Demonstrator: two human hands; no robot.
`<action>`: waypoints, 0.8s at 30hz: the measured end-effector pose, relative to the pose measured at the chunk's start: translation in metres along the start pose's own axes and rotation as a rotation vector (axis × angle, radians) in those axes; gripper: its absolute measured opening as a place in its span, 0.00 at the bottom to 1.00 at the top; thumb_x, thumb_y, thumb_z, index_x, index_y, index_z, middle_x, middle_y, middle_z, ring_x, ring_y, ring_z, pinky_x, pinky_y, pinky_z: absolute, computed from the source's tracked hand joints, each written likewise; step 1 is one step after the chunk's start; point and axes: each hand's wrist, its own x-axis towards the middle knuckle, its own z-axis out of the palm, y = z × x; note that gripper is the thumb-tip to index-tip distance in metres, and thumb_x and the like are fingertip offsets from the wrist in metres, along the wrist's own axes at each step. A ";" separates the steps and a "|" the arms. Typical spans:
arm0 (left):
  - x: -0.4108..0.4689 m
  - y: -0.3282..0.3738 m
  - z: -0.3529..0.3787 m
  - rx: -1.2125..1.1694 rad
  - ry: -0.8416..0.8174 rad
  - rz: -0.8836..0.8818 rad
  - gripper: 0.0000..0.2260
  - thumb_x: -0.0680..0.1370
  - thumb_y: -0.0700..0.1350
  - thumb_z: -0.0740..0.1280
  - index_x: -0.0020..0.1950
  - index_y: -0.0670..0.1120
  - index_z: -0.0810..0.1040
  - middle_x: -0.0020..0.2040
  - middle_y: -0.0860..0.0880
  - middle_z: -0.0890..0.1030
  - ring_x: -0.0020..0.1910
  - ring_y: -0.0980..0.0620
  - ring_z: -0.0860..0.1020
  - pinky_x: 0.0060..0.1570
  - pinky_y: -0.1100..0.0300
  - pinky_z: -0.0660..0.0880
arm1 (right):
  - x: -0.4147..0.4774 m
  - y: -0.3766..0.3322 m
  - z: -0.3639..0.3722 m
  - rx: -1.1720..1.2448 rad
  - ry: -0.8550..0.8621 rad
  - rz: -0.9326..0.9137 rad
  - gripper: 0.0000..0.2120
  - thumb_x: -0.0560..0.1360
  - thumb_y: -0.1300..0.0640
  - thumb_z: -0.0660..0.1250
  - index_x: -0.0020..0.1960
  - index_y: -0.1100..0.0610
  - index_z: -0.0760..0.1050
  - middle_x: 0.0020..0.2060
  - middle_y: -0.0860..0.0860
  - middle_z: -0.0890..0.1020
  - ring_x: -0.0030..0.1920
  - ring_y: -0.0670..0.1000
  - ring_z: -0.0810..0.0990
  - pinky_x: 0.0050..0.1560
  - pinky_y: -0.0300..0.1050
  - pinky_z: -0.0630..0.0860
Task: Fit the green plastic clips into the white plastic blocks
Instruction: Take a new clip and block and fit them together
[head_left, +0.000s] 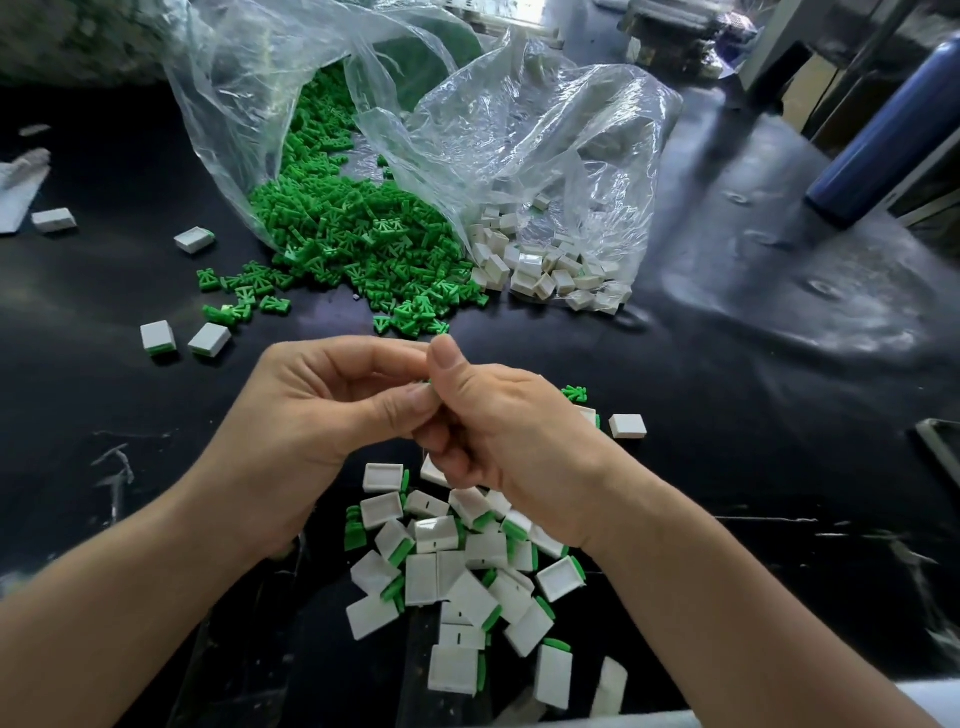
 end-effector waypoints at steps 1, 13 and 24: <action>0.000 -0.001 0.000 -0.004 0.005 -0.001 0.10 0.63 0.42 0.70 0.42 0.38 0.83 0.31 0.39 0.80 0.28 0.42 0.79 0.31 0.56 0.78 | -0.001 0.000 0.001 -0.015 0.009 0.000 0.19 0.78 0.46 0.53 0.36 0.56 0.69 0.27 0.47 0.69 0.26 0.44 0.66 0.28 0.34 0.65; -0.001 0.001 0.000 -0.015 -0.017 -0.019 0.14 0.64 0.44 0.72 0.44 0.37 0.82 0.32 0.41 0.80 0.31 0.42 0.79 0.33 0.53 0.78 | -0.001 0.000 -0.001 -0.011 -0.078 -0.006 0.28 0.80 0.47 0.50 0.58 0.73 0.70 0.30 0.48 0.62 0.30 0.45 0.60 0.30 0.35 0.59; 0.000 0.005 0.003 0.026 0.048 -0.060 0.13 0.60 0.45 0.71 0.42 0.43 0.85 0.32 0.43 0.83 0.28 0.51 0.80 0.31 0.61 0.77 | 0.003 -0.003 -0.002 0.344 -0.162 0.128 0.25 0.78 0.41 0.48 0.34 0.50 0.77 0.27 0.48 0.65 0.25 0.43 0.61 0.27 0.35 0.58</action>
